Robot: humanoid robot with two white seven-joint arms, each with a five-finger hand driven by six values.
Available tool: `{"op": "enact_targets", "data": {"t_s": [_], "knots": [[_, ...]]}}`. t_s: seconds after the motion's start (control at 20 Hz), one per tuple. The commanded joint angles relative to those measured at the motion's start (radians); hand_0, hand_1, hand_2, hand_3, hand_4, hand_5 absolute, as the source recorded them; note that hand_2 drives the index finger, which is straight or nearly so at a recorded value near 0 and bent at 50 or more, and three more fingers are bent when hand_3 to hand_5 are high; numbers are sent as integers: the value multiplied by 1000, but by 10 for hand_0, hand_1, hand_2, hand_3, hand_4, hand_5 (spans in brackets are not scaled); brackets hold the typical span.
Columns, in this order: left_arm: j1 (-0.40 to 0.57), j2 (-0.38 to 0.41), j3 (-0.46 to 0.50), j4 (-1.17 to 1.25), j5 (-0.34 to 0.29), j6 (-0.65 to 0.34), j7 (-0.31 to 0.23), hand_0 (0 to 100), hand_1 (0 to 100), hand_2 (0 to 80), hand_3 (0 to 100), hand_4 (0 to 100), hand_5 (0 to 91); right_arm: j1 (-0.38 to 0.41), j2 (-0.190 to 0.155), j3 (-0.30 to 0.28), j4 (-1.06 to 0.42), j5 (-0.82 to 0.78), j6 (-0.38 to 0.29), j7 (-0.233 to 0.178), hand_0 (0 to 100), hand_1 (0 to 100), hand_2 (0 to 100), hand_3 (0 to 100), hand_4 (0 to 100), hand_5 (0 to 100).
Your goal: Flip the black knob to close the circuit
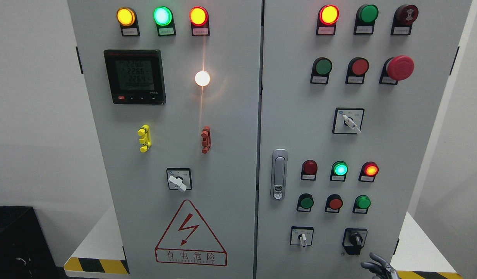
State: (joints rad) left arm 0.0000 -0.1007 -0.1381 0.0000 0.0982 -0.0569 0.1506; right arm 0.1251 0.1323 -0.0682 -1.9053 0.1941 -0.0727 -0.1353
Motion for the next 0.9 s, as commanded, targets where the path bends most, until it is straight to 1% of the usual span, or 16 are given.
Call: {"op": "enact_targets", "data": {"t_s": [0.0, 0.1, 0.15, 0.2, 0.25, 0.3, 0.45, 0.85], "knots": [[23, -1, 0, -29, 0, 0, 0, 120, 556, 0, 0, 0, 0, 62, -2, 11, -64, -166, -41, 60, 0, 8, 142, 312, 269, 128], [23, -1, 0, -29, 0, 0, 0, 120, 556, 0, 0, 0, 0, 85, -3, 13, -64, -188, -74, 115, 0, 0, 111, 284, 230, 79], [23, -1, 0, -29, 0, 0, 0, 120, 556, 0, 0, 0, 0, 88, -3, 13, -64, -202, -82, 137, 0, 0, 75, 252, 183, 30], [23, 1, 0, -29, 0, 0, 0, 120, 556, 0, 0, 0, 0, 90, -3, 13, -64, -215, -88, 150, 0, 0, 35, 214, 132, 0], [23, -1, 0, -29, 0, 0, 0, 120, 556, 0, 0, 0, 0, 91, -3, 15, -63, -229, -94, 160, 0, 0, 33, 204, 124, 0], [23, -1, 0, -29, 0, 0, 0, 120, 556, 0, 0, 0, 0, 94, -3, 13, -63, -237, -98, 167, 0, 0, 14, 176, 93, 0], [23, 1, 0, -29, 0, 0, 0, 120, 556, 0, 0, 0, 0, 94, -3, 11, -58, -249, -96, 175, 0, 0, 0, 146, 63, 0], [23, -1, 0, -29, 0, 0, 0, 120, 556, 0, 0, 0, 0, 94, -3, 4, -41, -271, -96, 175, 0, 0, 0, 132, 54, 0]]}}
